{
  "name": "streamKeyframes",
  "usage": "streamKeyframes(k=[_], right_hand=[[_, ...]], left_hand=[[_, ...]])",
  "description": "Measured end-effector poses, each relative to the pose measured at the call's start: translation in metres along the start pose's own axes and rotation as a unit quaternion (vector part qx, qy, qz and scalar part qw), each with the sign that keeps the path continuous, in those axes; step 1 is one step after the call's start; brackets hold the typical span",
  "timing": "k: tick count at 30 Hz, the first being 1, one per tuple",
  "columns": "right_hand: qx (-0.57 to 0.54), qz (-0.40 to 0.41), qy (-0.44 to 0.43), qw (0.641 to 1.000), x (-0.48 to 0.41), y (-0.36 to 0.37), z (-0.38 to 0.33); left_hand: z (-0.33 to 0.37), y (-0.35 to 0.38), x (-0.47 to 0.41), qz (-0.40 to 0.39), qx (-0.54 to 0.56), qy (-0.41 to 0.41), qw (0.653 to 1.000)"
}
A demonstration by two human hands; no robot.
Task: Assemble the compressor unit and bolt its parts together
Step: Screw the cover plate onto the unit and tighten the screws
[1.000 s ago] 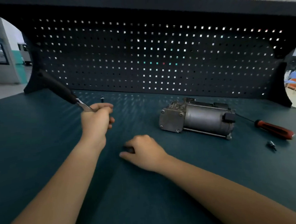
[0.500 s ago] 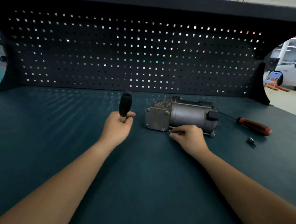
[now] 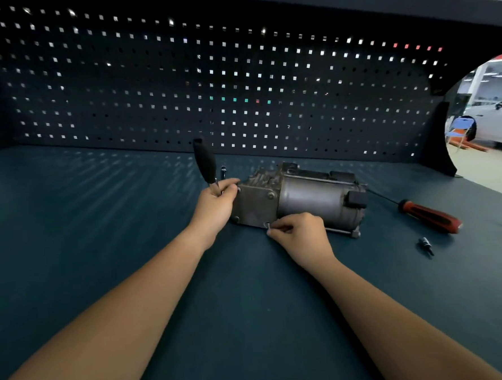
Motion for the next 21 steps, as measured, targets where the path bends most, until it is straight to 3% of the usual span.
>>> streamKeyframes(k=[7, 11, 16, 21], right_hand=[[-0.008, 0.005, 0.018, 1.000, 0.005, -0.006, 0.003], [0.009, -0.006, 0.013, 1.000, 0.007, -0.005, 0.002], [0.043, -0.015, -0.004, 0.999, 0.009, -0.004, -0.004], [0.080, 0.002, 0.010, 0.997, 0.009, -0.004, -0.002]], left_hand=[[0.013, 0.001, 0.015, 0.015, -0.022, 0.047, 0.999], [0.011, -0.001, 0.024, 0.028, -0.002, 0.032, 0.999], [0.008, -0.027, 0.041, 0.050, -0.070, 0.047, 0.995], [0.010, -0.054, 0.057, 0.070, -0.069, 0.031, 0.995]])
Point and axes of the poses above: each hand's wrist, its own x-axis away from the middle knuckle, its own y-axis out of the palm, z = x × y, the point moved 9 cm from there along -x, towards the middle knuckle, and after that the axes turned 9 degrees about y, right-handed, at the moved point
